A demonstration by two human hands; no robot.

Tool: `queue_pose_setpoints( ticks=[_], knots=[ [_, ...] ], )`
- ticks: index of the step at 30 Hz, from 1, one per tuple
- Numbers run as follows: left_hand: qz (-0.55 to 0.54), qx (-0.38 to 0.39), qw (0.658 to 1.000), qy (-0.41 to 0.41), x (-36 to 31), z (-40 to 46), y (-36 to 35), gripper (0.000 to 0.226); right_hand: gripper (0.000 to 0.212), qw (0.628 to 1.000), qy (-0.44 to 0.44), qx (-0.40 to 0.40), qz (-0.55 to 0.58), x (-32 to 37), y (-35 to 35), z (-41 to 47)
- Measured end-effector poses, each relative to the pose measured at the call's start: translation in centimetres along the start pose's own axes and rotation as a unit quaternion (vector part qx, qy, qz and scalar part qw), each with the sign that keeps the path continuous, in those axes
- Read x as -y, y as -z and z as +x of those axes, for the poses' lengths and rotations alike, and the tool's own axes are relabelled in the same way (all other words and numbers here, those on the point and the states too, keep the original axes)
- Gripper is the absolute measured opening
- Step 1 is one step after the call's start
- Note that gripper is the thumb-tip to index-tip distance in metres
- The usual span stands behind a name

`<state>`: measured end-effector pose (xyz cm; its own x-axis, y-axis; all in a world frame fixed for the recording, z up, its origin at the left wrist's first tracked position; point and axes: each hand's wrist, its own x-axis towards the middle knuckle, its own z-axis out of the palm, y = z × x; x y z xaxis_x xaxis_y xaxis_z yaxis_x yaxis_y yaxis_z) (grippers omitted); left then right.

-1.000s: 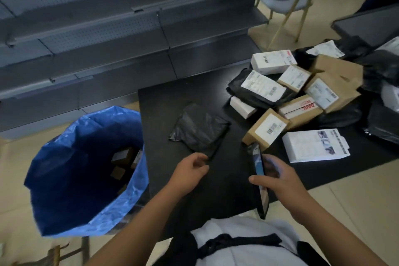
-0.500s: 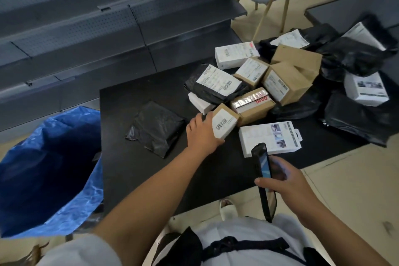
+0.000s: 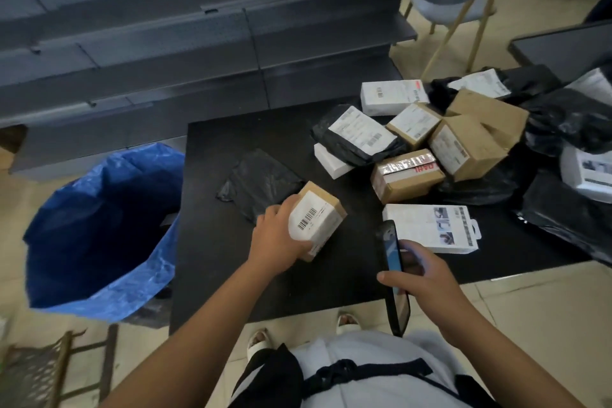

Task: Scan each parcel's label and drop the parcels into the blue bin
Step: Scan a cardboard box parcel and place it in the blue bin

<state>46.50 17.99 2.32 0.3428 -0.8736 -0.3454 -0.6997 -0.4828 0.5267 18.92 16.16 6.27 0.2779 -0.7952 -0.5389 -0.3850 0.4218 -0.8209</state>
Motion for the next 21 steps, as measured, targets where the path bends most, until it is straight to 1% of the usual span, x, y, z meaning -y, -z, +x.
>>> queue_pose_setpoints(
  ticks=[2, 6, 9, 11, 14, 16, 18, 21],
  knots=[
    [-0.048, -0.048, 0.996, 0.063, 3.6, -2.7, 1.0, 0.097, 0.077, 1.000, 0.002, 0.026, -0.017, 0.3, -1.7, 1.2],
    [-0.108, -0.113, 0.965, 0.209, 9.4, -7.3, 1.8, 0.096, 0.075, 0.993, 0.025, 0.098, -0.055, 1.1, -5.2, 2.9],
    [-0.082, -0.151, 0.942, 0.289, 11.4, -9.5, 1.5, 0.097, 0.078, 0.985, 0.039, 0.145, -0.084, 1.6, -7.3, 3.8],
    [-0.065, -0.160, 0.928, 0.329, 12.0, -10.3, 1.0, 0.100, 0.080, 0.978, 0.043, 0.175, -0.101, 2.0, -8.3, 4.2],
    [-0.050, -0.162, 0.914, 0.370, 12.2, -10.9, 0.1, 0.101, 0.076, 0.969, 0.049, 0.214, -0.115, 2.3, -9.5, 4.5],
    [-0.043, -0.172, 0.908, 0.380, 12.1, -10.9, -0.3, 0.101, 0.074, 0.964, 0.051, 0.231, -0.119, 2.4, -10.0, 4.6],
    [-0.046, -0.175, 0.911, 0.371, 12.1, -10.8, -0.4, 0.101, 0.073, 0.965, 0.049, 0.229, -0.122, 2.5, -10.2, 4.6],
    [-0.047, -0.155, 0.920, 0.358, 12.4, -10.9, 0.3, 0.098, 0.071, 0.966, 0.038, 0.227, -0.119, 2.2, -10.2, 4.7]
  ],
)
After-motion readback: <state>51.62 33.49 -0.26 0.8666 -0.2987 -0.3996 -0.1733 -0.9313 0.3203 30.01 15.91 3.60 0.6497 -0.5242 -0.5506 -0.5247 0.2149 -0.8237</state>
